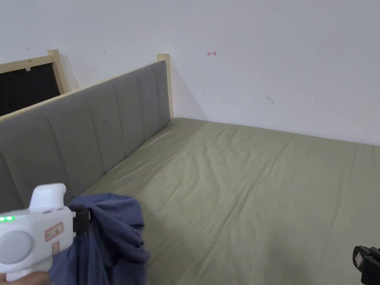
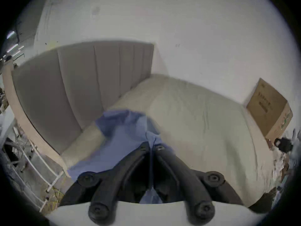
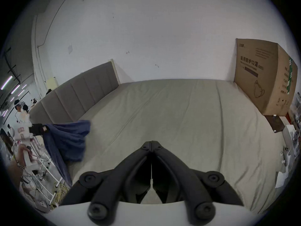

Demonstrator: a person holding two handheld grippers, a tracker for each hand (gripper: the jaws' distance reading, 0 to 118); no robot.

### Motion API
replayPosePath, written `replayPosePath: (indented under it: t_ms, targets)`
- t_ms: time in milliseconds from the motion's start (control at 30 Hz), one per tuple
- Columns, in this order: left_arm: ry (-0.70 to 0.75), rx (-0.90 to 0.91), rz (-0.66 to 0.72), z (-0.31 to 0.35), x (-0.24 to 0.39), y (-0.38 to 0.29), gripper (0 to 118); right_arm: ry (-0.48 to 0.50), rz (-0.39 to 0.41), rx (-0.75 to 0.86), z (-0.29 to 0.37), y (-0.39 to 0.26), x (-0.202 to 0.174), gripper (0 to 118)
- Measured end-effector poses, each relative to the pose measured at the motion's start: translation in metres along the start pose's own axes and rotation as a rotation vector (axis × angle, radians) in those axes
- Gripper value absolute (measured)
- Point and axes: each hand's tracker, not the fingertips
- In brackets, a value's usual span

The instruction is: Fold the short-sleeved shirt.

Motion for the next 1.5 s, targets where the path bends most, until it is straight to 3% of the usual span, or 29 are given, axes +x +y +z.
replayPosePath:
  t_ms: [300,567,700,833,1000,1133,1167,1300,1367,1500]
  targets:
    - [-0.179,0.243,-0.133,0.083,0.104,0.11,2,-0.032,-0.055,0.15,0.047,0.025,0.027,0]
    - [-0.506,0.306,-0.244,0.118,0.24,0.134,2,-0.119,-0.103,0.249,0.102,0.028,0.072,0]
    - [-0.628,0.225,-0.313,0.097,0.311,0.119,2,-0.189,-0.129,0.272,0.125,0.023,0.102,0]
    - [-0.74,0.023,-0.35,0.047,0.38,0.079,2,-0.245,-0.159,0.271,0.14,0.013,0.127,0]
    - [-0.757,-0.251,-0.45,-0.027,0.457,-0.01,3,-0.285,-0.217,0.221,0.137,-0.008,0.153,0]
    - [-0.728,-0.421,-0.446,-0.072,0.489,-0.079,8,-0.283,-0.253,0.167,0.127,-0.026,0.164,0]
    - [-0.722,-0.454,-0.447,-0.08,0.492,-0.092,16,-0.283,-0.256,0.153,0.123,-0.03,0.166,0]
    - [-0.689,-0.532,-0.467,-0.094,0.494,-0.125,118,-0.278,-0.261,0.116,0.115,-0.039,0.169,0]
    - [-0.694,-0.51,-0.464,-0.09,0.487,-0.118,111,-0.273,-0.265,0.109,0.113,-0.041,0.169,0]
    - [-0.678,-0.442,-0.44,-0.076,0.459,-0.086,112,-0.268,-0.27,0.109,0.111,-0.04,0.168,0]
